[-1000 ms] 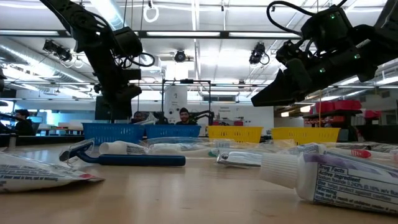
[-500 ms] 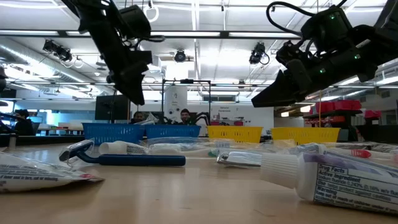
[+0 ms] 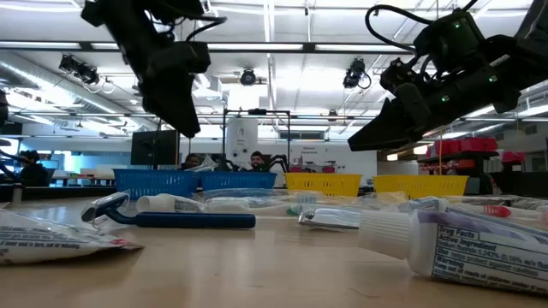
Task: Pick & Place Travel size toiletries
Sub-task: Put the silver nail cutter into the right blue bin
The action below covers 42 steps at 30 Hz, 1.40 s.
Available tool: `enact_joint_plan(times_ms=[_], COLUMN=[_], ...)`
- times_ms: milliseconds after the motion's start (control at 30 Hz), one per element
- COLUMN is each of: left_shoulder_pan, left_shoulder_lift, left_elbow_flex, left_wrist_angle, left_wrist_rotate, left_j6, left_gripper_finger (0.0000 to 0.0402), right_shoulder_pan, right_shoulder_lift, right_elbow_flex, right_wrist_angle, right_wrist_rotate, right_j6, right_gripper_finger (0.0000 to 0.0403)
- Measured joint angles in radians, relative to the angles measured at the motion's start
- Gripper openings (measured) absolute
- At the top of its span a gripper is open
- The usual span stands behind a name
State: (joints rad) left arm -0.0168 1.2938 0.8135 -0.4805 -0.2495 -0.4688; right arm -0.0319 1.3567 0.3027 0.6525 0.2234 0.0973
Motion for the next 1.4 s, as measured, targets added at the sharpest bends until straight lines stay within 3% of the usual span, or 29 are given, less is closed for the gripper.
enact_joint_plan(times_ms=[167,433,767,933,1167,1400], left_shoulder_pan=[-0.112,-0.279,-0.335,-0.384,-0.440,-0.483], left_shoulder_lift=[0.000,0.000,0.012,0.107,0.245,0.279], left_elbow_flex=[0.000,0.000,0.002,0.002,0.008,0.008], left_wrist_angle=[0.000,-0.031,-0.099,-0.124,-0.120,-0.103], left_wrist_rotate=[0.108,0.143,0.231,0.303,0.486,0.475], left_j6=[-0.278,-0.592,-0.684,-0.777,-0.893,-0.975], left_gripper_finger=[0.0182,0.0182,0.0182,0.0182,0.0185,0.0185], right_shoulder_pan=[0.000,0.000,0.000,0.000,0.000,0.000], right_shoulder_lift=[0.000,0.000,0.000,0.000,0.000,0.000], right_elbow_flex=[0.000,0.000,0.000,0.000,0.000,0.000], right_wrist_angle=[0.000,0.000,0.001,0.001,0.002,0.002], right_wrist_rotate=[0.000,0.000,0.001,0.001,0.001,0.001], right_j6=[0.000,0.000,0.000,0.000,0.000,0.000], right_gripper_finger=[0.0246,0.0238,0.0254,0.0260,0.0250,0.0239])
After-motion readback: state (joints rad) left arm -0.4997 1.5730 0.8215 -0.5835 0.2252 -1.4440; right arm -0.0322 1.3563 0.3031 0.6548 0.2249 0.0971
